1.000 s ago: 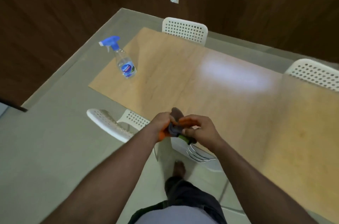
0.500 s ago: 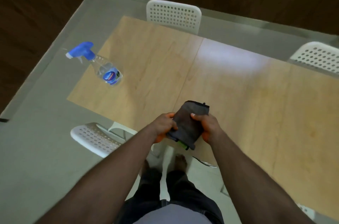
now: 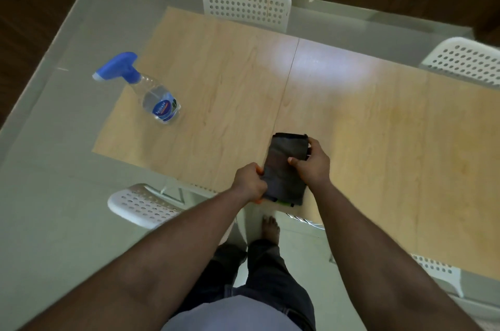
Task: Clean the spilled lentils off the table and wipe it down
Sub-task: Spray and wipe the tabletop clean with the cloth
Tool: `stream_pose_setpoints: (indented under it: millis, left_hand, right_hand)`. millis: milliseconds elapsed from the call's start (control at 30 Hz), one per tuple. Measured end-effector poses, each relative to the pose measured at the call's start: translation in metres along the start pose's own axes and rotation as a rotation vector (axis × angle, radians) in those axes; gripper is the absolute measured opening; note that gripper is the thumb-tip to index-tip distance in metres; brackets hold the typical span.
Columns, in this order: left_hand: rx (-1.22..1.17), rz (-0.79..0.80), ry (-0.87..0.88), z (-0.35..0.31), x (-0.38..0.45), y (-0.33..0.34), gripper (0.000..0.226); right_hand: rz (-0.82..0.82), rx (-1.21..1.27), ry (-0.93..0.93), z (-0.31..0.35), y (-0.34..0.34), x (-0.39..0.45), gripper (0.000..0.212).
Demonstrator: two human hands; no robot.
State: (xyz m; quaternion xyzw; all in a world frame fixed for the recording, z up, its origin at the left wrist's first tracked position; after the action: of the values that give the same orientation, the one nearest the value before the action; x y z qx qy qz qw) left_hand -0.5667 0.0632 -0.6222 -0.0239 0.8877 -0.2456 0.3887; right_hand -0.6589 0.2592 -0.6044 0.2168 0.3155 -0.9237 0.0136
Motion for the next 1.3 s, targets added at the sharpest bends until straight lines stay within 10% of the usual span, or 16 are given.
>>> stream_pose_setpoints:
  millis: [267,667,967,1300]
  left_hand:
    - [0.127,0.002,0.057,0.027,0.005,-0.054,0.045]
    - [0.305,-0.189,0.000,0.074,0.000,-0.204,0.047]
    - [0.496,-0.280,0.022,0.105,0.049,-0.320,0.055]
    - [0.749,-0.111,0.301,0.082,0.138,-0.382,0.065]
  right_hand:
    - [-0.173,-0.382,-0.212,0.057,0.007,-0.058,0.082]
    - [0.293,-0.347,-0.531,0.203,0.137,-0.072,0.049]
    - [0.427,-0.111,-0.619,0.312,0.215,-0.062,0.091]
    - [0.222,-0.008,-0.532,0.367,0.249,-0.038,0.042]
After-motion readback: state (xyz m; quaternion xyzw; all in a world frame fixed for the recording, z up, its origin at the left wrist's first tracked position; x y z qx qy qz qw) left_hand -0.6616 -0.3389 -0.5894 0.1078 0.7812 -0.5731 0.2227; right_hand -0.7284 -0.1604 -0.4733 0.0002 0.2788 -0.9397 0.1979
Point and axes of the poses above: each hand's wrist, its own x-axis towards the middle knuckle, its own y-axis out of the palm, z = x × y, the point moved 7 cm from there along x, towards the middle knuckle, and after that the axes turned 3 degrees about -z, right-handed, at the moved point
